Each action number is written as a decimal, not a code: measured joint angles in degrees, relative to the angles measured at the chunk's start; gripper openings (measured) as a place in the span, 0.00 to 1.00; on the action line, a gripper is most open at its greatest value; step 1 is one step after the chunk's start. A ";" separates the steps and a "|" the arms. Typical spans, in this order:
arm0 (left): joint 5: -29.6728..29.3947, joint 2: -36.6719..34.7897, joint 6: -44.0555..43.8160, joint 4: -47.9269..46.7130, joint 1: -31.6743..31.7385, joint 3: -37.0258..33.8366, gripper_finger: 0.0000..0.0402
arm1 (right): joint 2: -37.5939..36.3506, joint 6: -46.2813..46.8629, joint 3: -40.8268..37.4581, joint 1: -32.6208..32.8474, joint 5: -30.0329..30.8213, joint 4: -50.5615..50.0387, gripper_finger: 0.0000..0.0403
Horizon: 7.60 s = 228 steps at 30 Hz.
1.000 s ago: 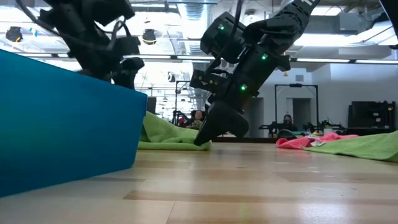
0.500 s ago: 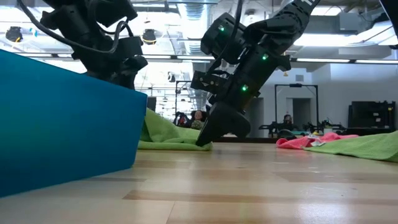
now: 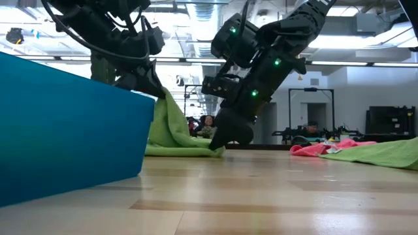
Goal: Fold microfiber towels
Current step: Fold the top green microfiber
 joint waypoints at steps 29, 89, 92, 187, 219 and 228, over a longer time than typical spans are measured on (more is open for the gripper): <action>4.62 9.55 -7.75 7.16 0.13 0.02 0.00 | -1.28 11.84 0.02 5.36 6.13 -6.72 0.29; 14.61 9.53 -9.95 10.01 2.95 -0.74 0.00 | -8.46 22.82 -8.51 1.02 10.85 -6.16 0.06; 14.72 9.53 -9.90 11.13 2.24 -0.74 0.00 | -8.46 24.02 -9.72 1.12 11.57 -3.79 0.04; -10.07 30.63 21.81 24.79 -3.81 4.04 0.00 | -8.52 43.39 -12.13 5.77 22.12 -7.22 0.05; 18.99 24.50 8.10 3.37 -0.90 10.60 0.20 | -8.46 43.72 -12.13 6.73 20.61 -10.56 0.08; 10.42 24.46 13.19 3.23 -0.90 10.62 0.27 | -8.46 43.65 -12.13 6.75 19.30 -10.68 0.08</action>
